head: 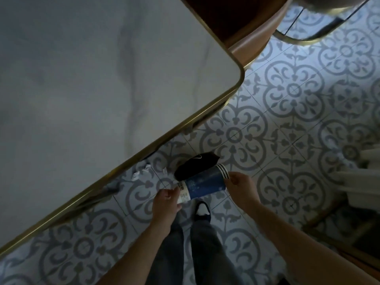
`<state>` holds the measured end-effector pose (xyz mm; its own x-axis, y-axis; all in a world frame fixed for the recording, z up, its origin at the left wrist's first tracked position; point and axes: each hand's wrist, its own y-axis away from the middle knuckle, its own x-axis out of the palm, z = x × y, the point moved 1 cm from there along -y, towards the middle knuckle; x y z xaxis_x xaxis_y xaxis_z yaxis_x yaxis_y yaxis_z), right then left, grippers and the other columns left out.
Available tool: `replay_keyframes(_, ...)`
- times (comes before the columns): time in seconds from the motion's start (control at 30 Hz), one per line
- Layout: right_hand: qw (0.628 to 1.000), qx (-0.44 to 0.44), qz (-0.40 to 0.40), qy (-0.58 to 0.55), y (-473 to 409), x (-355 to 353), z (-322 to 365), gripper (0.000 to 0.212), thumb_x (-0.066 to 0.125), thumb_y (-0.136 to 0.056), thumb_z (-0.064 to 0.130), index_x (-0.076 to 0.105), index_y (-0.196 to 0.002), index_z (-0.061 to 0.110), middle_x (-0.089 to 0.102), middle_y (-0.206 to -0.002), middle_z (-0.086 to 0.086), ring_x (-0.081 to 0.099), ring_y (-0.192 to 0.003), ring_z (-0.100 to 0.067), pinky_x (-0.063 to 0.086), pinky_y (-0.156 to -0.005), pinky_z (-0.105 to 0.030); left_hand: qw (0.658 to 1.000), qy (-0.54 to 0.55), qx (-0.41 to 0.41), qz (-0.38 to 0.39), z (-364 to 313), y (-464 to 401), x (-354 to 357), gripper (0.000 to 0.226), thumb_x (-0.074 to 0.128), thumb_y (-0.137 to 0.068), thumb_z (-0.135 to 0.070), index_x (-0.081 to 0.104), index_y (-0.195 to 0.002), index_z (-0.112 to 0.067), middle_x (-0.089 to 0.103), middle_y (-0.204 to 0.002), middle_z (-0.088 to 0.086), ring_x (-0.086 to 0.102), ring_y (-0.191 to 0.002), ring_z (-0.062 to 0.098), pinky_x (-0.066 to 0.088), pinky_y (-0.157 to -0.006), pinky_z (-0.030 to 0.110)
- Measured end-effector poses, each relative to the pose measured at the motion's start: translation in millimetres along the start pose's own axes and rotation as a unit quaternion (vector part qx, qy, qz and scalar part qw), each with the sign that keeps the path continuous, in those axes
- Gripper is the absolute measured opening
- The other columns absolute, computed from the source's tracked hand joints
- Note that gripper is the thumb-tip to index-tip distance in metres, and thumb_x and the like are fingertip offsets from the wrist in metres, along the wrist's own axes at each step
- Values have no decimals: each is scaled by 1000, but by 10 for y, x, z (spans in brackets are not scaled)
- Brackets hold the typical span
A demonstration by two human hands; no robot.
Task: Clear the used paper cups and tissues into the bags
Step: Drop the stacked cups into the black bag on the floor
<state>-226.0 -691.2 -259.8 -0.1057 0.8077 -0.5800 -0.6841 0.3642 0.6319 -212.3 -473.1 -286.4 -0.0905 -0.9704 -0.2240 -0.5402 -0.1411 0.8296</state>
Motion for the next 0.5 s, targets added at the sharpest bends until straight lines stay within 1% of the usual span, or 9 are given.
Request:
replay_keyframes(0.07, 999, 4, 31, 16, -286, 146, -104, 18, 49, -95, 16, 66, -90, 15, 65, -78, -7, 55, -61, -11, 39, -53, -20, 994, -109, 17, 9, 74, -353, 88, 18, 63, -92, -23, 58, -104, -10, 61, -113, 18, 62, -100, 26, 55, -91, 46)
replay_keyframes(0.1, 999, 5, 39, 21, -433, 214, -161, 18, 48, -95, 16, 66, -90, 14, 66, -79, -9, 56, -61, -12, 40, -52, -20, 993, -116, 21, 2, 96, -504, 132, 19, 62, -93, -25, 57, -105, -11, 61, -110, 15, 62, -99, 25, 56, -89, 45)
replay_keyframes(0.2, 998, 17, 48, 32, -900, 401, -359, 19, 48, -93, 15, 67, -95, 13, 69, -84, -12, 57, -61, -14, 44, -50, -21, 991, -134, 28, -1, 193, -978, 260, 19, 59, -92, -36, 57, -95, -18, 66, -101, 11, 66, -91, 27, 57, -84, 49)
replay_keyframes(0.27, 998, 33, 51, 29, -1188, 522, -479, 20, 48, -93, 15, 67, -99, 10, 69, -87, -14, 56, -61, -15, 48, -55, -27, 987, -153, 30, 36, 282, -1267, 340, 17, 58, -89, -39, 58, -87, -23, 69, -99, 13, 67, -92, 29, 56, -87, 52)
replay_keyframes(0.3, 997, 41, 53, 27, -1308, 581, -533, 21, 47, -94, 15, 66, -101, 10, 68, -89, -14, 56, -63, -16, 49, -58, -30, 986, -155, 25, 50, 305, -1380, 382, 13, 58, -88, -38, 59, -83, -26, 69, -98, 12, 67, -93, 30, 55, -89, 52)
replay_keyframes(0.37, 997, 45, 55, 32, -1513, 687, -630, 20, 46, -95, 15, 64, -103, 11, 66, -90, -11, 56, -66, -15, 49, -61, -29, 983, -173, 22, 62, 339, -1596, 462, 10, 59, -90, -26, 62, -81, -26, 69, -96, 12, 65, -90, 28, 55, -89, 49)
replay_keyframes(0.43, 997, 40, 57, 37, -1679, 766, -703, 22, 46, -93, 13, 65, -102, 9, 66, -89, -13, 55, -65, -15, 46, -59, -28, 982, -180, 20, 58, 376, -1782, 542, 8, 60, -90, -18, 64, -84, -22, 68, -95, 12, 62, -85, 25, 54, -86, 47)
replay_keyframes(0.5, 997, 37, 62, 34, -1822, 818, -762, 23, 46, -91, 13, 66, -101, 7, 67, -87, -15, 54, -63, -15, 44, -55, -27, 983, -171, 4, 65, 432, -1947, 623, 14, 61, -90, -15, 64, -79, -24, 67, -92, 8, 62, -87, 24, 54, -85, 42)
